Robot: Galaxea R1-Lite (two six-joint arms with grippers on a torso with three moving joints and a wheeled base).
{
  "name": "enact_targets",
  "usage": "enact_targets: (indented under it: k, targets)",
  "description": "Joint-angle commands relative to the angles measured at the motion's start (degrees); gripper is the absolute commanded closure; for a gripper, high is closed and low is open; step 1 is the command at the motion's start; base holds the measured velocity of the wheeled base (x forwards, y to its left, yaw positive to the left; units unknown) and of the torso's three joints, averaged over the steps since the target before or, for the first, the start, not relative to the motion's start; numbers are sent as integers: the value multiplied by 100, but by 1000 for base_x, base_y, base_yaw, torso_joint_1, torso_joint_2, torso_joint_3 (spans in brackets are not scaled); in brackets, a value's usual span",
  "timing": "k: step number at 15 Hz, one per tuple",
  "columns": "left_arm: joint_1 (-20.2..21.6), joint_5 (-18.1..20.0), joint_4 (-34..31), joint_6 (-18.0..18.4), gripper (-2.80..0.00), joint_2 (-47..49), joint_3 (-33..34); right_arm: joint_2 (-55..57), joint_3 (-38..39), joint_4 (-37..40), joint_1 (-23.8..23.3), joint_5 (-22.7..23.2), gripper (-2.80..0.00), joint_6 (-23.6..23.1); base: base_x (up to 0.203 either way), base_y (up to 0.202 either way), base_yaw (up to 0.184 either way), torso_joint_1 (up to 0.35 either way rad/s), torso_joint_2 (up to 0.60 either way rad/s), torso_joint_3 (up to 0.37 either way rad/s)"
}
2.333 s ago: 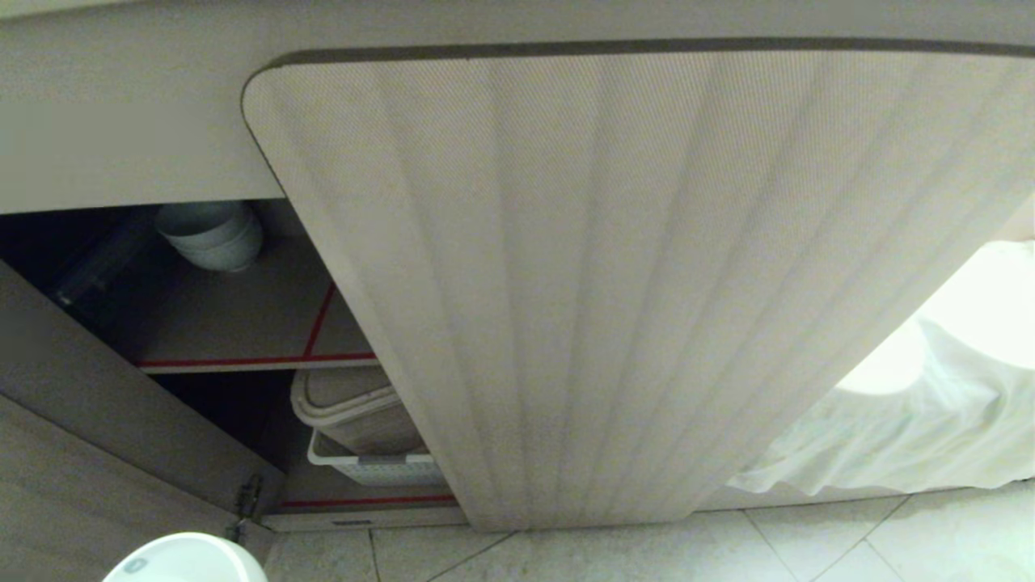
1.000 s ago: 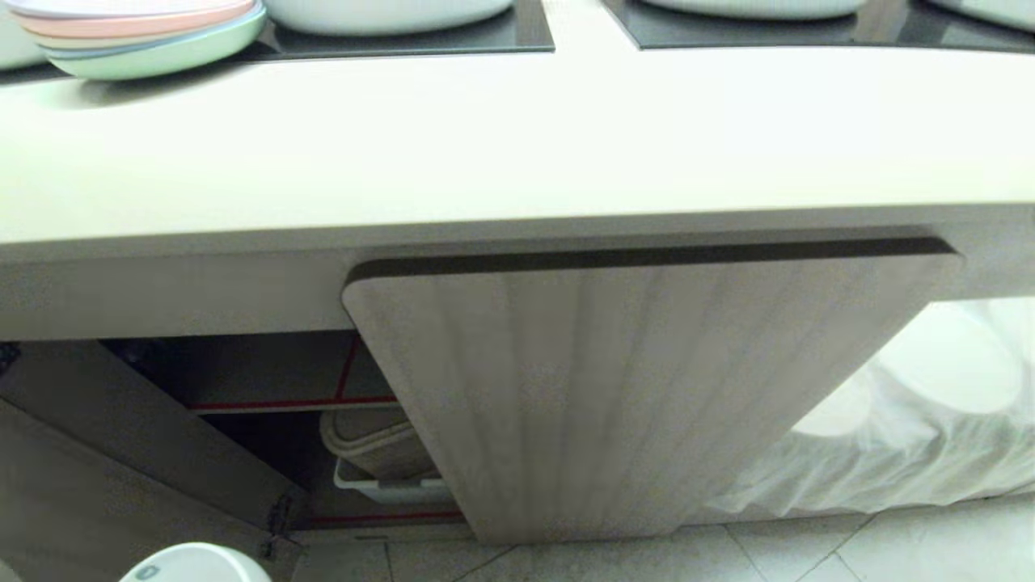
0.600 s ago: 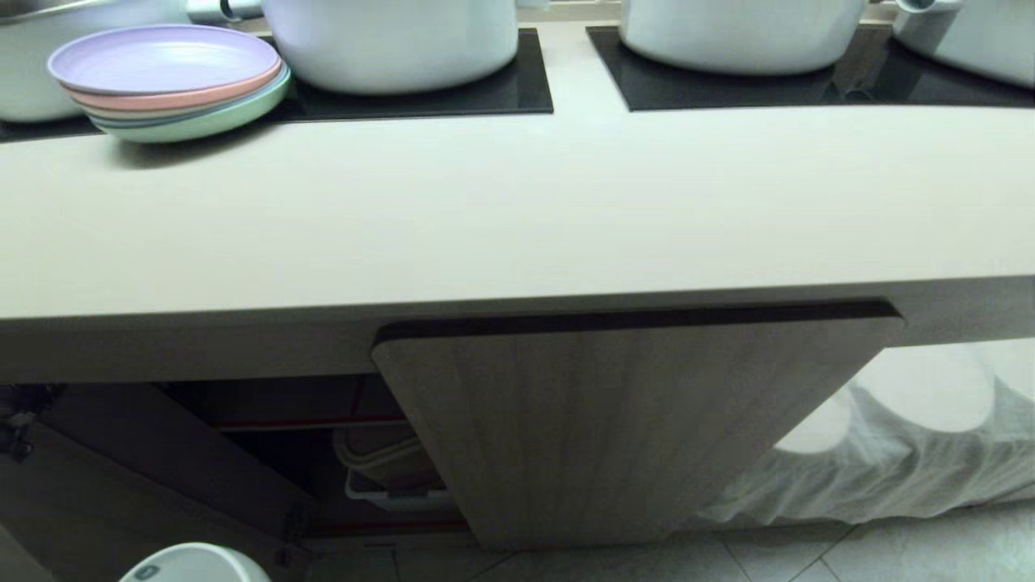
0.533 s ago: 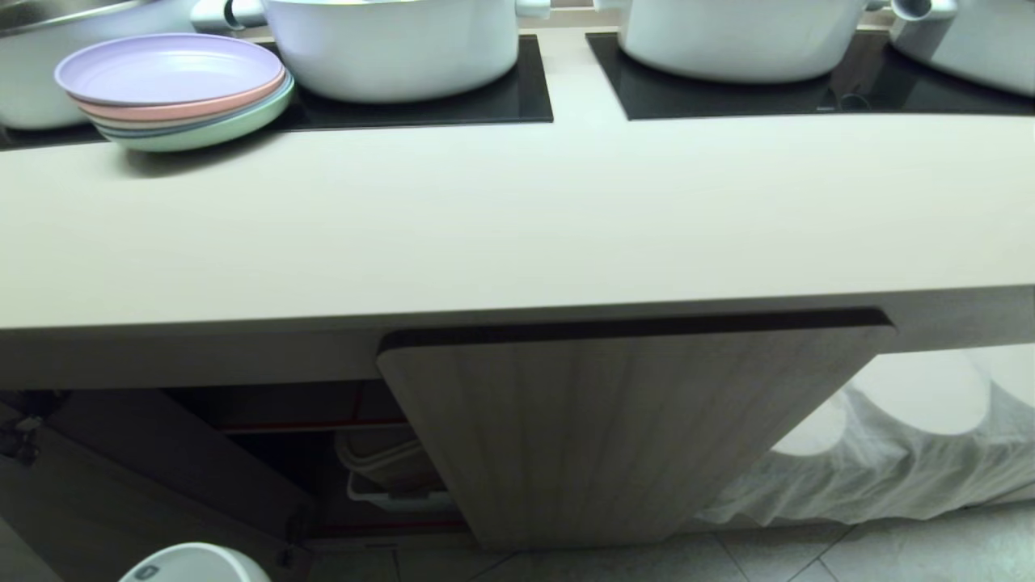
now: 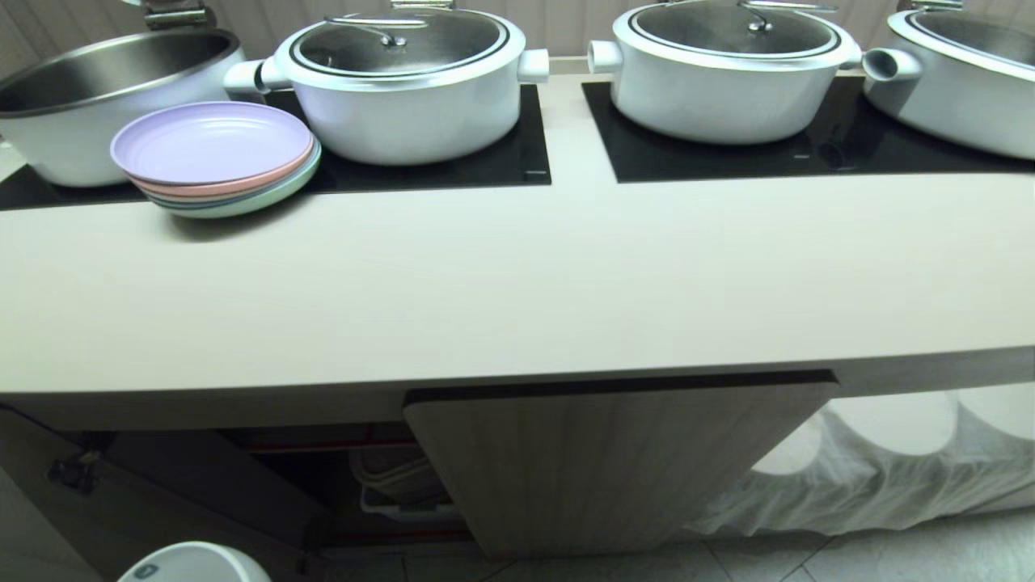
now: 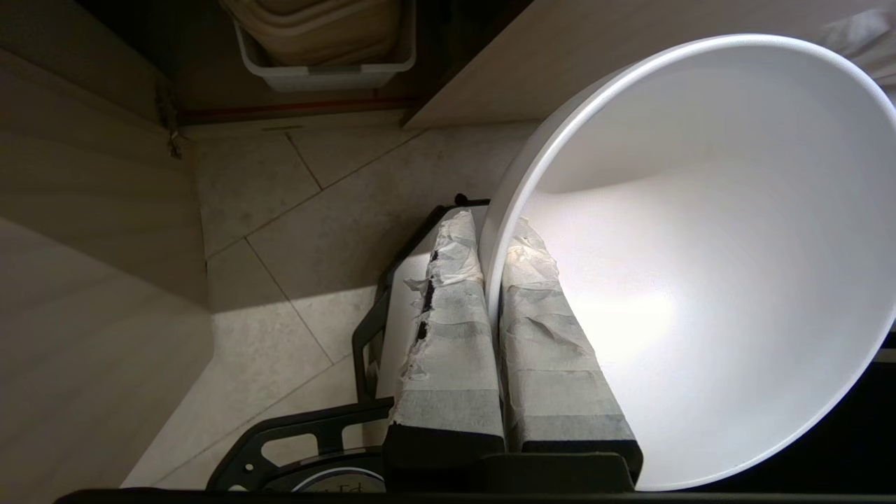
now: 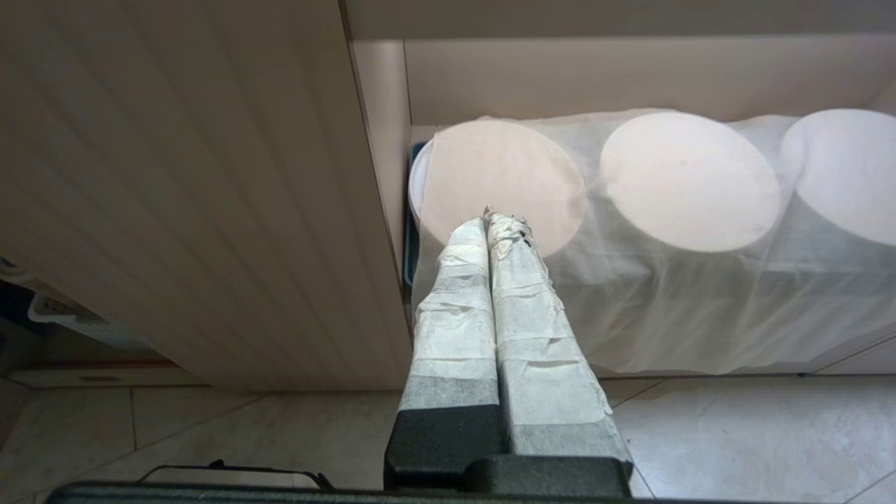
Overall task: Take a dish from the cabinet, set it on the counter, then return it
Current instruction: Place it on the table
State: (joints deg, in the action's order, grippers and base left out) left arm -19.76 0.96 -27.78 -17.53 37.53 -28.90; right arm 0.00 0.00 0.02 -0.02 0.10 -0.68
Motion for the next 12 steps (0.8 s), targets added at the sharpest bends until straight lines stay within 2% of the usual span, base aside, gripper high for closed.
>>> enact_targets:
  k: [1, 7, 12]
  targets:
    - [-1, 0, -17, -14, 0, -1, -1, 0, 0, -2, 2, -1, 0, -2, 0, 0, 0, 266, -564, -305]
    - [-1, -4, -17, -14, 0, -1, -28, 0, 0, -2, 2, -1, 0, -2, 0, 0, 0, 281, -595, -312]
    - [-1, 0, -17, -14, 0, 8, -89, 0, 0, -2, 2, -1, 0, -2, 0, 0, 0, 191, -394, -205]
